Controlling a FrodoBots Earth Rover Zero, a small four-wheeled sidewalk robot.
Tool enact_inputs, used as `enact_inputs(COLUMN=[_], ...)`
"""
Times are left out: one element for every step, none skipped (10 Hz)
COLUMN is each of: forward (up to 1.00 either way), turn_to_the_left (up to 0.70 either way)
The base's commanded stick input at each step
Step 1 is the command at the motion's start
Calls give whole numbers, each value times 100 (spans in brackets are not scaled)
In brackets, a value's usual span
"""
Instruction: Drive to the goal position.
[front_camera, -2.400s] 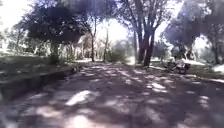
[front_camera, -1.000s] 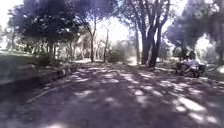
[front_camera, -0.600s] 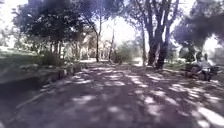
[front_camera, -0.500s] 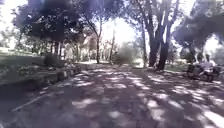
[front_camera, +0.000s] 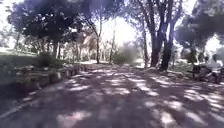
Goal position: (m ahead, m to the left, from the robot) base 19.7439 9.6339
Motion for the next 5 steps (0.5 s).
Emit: enact_inputs(forward=[85, 85, 85, 85, 85], turn_to_the_left=[0, 0, 0, 0, 0])
